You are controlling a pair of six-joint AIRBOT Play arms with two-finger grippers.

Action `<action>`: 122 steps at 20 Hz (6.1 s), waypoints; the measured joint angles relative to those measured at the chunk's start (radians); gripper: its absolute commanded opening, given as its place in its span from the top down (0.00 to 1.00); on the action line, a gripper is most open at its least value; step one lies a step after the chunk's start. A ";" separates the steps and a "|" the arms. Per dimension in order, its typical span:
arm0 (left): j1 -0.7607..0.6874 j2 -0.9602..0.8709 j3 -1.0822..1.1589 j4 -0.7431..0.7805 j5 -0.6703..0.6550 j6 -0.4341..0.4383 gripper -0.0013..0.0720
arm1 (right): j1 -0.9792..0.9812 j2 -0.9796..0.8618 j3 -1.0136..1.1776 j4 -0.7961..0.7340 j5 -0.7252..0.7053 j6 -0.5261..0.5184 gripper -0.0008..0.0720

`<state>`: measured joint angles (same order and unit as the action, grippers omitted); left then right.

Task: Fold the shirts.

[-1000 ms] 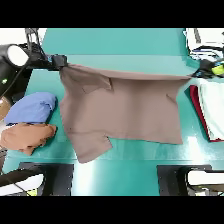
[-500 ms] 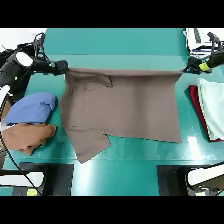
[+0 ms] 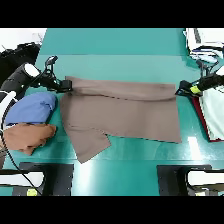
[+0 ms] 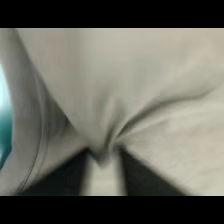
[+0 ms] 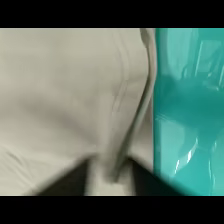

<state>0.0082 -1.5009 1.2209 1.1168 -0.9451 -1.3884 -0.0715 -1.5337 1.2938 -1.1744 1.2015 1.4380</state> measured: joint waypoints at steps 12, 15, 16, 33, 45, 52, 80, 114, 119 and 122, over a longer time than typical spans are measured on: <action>0.001 0.452 -0.375 0.114 -0.297 -0.160 0.30 | -0.068 0.372 -0.241 0.004 0.044 0.000 0.44; 0.002 0.600 -0.562 0.090 -0.315 -0.194 0.30 | -0.058 0.404 -0.260 0.005 0.050 0.000 0.47; 0.002 0.634 -0.619 0.065 -0.311 -0.200 0.30 | -0.049 0.410 -0.264 0.006 0.051 0.000 0.47; -0.002 0.719 -0.846 -0.260 -0.016 -0.144 0.95 | -0.068 0.439 -0.312 0.021 0.140 -0.016 0.46; -0.003 0.720 -0.694 -0.278 -0.080 -0.076 0.95 | -0.349 0.488 -0.769 0.029 0.168 -0.026 0.49; -0.002 0.742 -0.689 -0.243 -0.124 -0.078 0.95 | -0.233 0.432 -0.739 0.076 0.113 -0.034 0.96; -0.003 0.216 -0.226 -0.109 -0.029 0.007 0.27 | -0.127 0.093 -0.048 0.085 0.182 -0.076 0.58; -0.555 -0.225 0.142 -0.359 0.127 -0.069 0.95 | -0.110 0.085 0.121 0.537 0.284 -0.315 0.97; -0.580 -0.282 0.169 -0.371 0.133 -0.079 0.95 | 0.022 0.157 0.235 0.609 0.293 -0.272 0.97; -0.584 -0.291 0.174 -0.388 0.151 -0.080 0.95 | 0.119 0.168 0.291 0.622 0.286 -0.258 0.97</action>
<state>-0.5762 -1.7920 1.3949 0.7292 -0.7940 -1.4689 0.0475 -1.3655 1.5852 -0.5522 1.4876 1.1797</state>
